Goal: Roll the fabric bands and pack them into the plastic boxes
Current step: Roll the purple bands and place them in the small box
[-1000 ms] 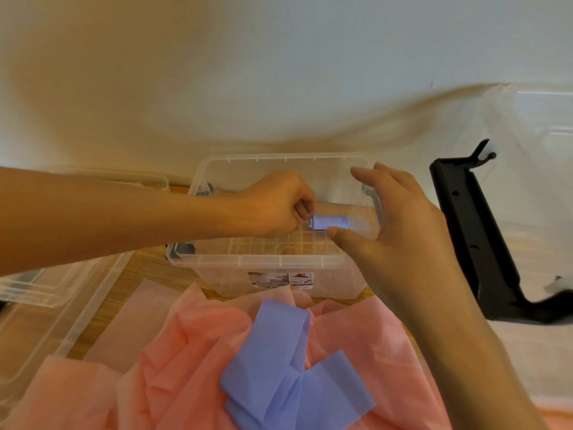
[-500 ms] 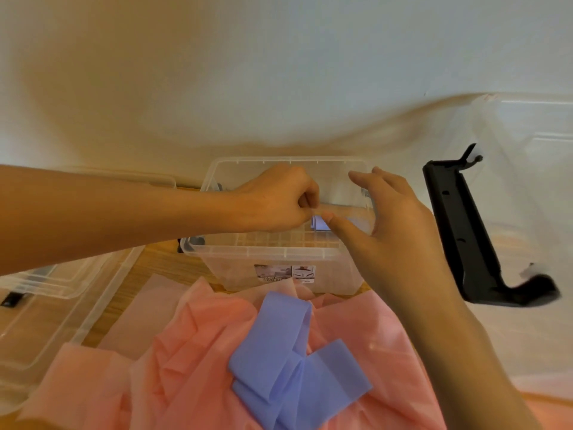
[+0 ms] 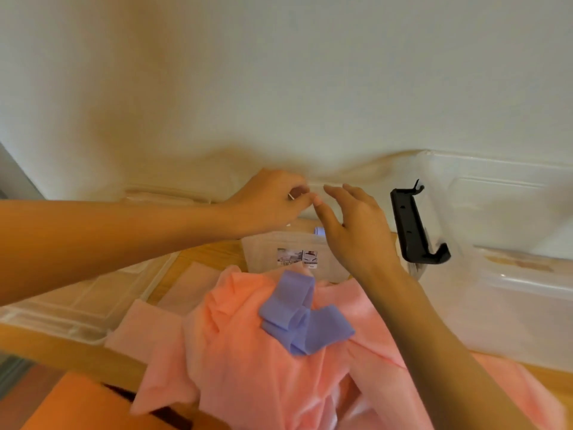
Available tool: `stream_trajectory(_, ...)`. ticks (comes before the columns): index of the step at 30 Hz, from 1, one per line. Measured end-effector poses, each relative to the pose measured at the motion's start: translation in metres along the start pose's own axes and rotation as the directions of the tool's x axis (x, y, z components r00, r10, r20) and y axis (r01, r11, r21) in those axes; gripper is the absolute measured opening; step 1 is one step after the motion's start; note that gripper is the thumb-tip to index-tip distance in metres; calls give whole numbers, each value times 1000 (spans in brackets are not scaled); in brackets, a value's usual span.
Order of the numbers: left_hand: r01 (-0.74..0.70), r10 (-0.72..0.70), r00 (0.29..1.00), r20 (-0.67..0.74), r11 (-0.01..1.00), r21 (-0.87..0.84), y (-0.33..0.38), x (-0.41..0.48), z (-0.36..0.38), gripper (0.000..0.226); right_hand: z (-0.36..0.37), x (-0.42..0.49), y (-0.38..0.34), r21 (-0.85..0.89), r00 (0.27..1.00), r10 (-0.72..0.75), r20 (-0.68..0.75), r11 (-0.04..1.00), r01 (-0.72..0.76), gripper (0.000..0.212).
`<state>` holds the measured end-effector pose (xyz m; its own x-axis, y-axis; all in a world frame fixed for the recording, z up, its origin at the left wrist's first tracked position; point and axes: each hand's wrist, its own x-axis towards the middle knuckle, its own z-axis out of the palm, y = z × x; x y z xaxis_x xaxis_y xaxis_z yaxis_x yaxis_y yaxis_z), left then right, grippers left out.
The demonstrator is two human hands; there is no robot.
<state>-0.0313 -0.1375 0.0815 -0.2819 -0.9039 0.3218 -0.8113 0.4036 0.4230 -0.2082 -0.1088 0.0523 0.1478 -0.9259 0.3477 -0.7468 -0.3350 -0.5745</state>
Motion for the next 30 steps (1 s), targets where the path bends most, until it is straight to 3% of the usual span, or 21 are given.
stream_trajectory(4, 35, -37, 999, -31, 998, -55, 13, -28, -5, 29, -8, -17, -11, -2, 998, -33, 56, 999, 33, 57)
stream_trajectory(7, 75, -77, 995, -57, 996, -47, 23, -52, -8, 48, -14, -29, -16, 3, 997, -44, 63, 999, 44, 60)
stream_trajectory(13, 36, -26, 992, -127, 997, 70, 28, -103, -8, 42, -17, -56, -16, -44, 993, -70, 91, 996, 75, 58)
stream_trajectory(17, 19, -10, 996, -86, 994, 110, 16, -135, 3, 57, -14, -77, -12, -91, 990, -96, 108, 990, 106, 53)
stream_trajectory(23, -140, 135, 989, 68, 986, 88, 1, -164, 25, 49, 0, -103, -7, -237, 976, -139, 168, 955, 177, 35)
stream_trajectory(27, -127, 113, 984, 136, 988, 93, -9, -162, 35, 43, 18, -104, -1, -202, 957, -129, 260, 962, 184, 29)
stream_trajectory(30, -234, 216, 959, 181, 969, 84, -16, -161, 39, 41, 23, -103, 2, -164, 940, -200, 278, 954, 252, 25)
